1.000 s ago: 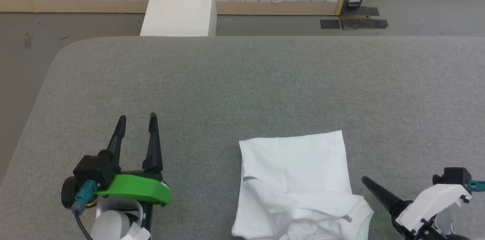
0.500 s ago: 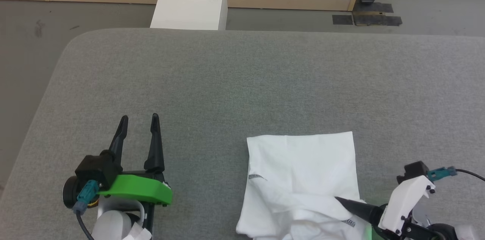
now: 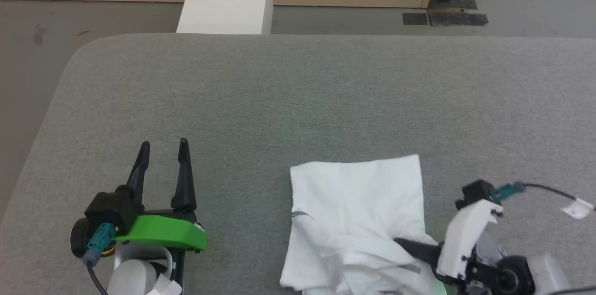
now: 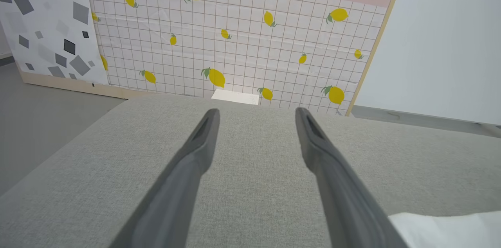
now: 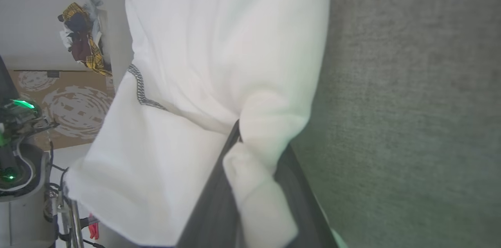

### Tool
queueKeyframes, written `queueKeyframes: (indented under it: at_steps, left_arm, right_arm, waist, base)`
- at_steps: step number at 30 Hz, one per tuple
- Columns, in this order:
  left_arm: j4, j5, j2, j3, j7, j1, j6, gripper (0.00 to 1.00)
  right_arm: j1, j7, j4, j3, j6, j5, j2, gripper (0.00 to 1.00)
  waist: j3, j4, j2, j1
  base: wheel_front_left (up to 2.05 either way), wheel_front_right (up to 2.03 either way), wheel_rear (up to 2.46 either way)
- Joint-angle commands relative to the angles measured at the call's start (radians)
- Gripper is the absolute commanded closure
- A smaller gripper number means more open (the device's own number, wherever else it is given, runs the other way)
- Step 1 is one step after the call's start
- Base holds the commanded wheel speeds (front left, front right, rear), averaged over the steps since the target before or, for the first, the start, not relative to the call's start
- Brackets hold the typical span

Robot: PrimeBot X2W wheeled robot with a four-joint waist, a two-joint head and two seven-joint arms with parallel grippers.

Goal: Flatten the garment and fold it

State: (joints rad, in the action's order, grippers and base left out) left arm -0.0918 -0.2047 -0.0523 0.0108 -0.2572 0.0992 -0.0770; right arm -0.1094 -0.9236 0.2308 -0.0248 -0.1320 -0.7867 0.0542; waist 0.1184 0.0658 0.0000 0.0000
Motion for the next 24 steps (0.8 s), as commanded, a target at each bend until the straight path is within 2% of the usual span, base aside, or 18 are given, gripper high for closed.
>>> queueKeyframes:
  at_steps: [1, 3, 5, 11, 17, 19, 24]
  left_arm:
    - [0.008, 0.008, 0.002, 0.005, -0.005, -0.002, 0.002, 0.00]
    - [0.018, 0.013, 0.002, 0.011, -0.005, 0.004, 0.000, 0.00]
    - [0.027, 0.016, 0.002, 0.015, -0.005, 0.013, -0.003, 0.00]
    - [0.045, 0.034, 0.002, 0.012, -0.005, 0.050, -0.014, 0.00]
    - [0.062, 0.065, -0.014, 0.004, -0.005, 0.094, -0.027, 0.00]
    - [0.070, 0.072, -0.025, 0.005, -0.005, 0.105, -0.029, 0.00]
    - [0.088, 0.092, -0.062, 0.003, -0.005, 0.125, -0.034, 0.00]
  right_arm:
    - [-0.038, 0.003, -0.020, 0.018, 0.001, 0.046, -0.004, 1.00]
    - [-0.071, -0.006, -0.047, 0.048, 0.001, 0.127, -0.001, 1.00]
    - [-0.109, -0.011, -0.076, 0.087, 0.001, 0.208, 0.029, 1.00]
    - [-0.249, 0.024, -0.102, 0.219, 0.001, 0.424, 0.200, 1.00]
    - [-0.408, 0.093, 0.002, 0.315, 0.001, 0.570, 0.379, 1.00]
    - [-0.455, 0.126, 0.042, 0.312, 0.001, 0.598, 0.396, 1.00]
    - [-0.555, 0.230, 0.155, 0.225, 0.001, 0.671, 0.368, 1.00]
  waist:
    - [0.019, -0.030, 0.0000, 0.0000]
    - [0.033, -0.057, 0.0000, 0.0000]
    - [0.050, -0.087, 0.0000, 0.0000]
    - [0.109, -0.196, 0.0000, 0.0000]
    - [0.182, -0.319, 0.0000, 0.0000]
    - [0.208, -0.351, 0.0000, 0.0000]
    - [0.271, -0.410, 0.0000, 0.0000]
  base:
    - [0.00, 0.00, 0.00]
    - [0.00, 0.00, 0.00]
    - [0.00, 0.00, 0.00]
    - [0.00, 0.00, 0.00]
    - [0.00, 0.00, 0.00]
    - [0.00, 0.00, 0.00]
    - [0.00, 0.00, 0.00]
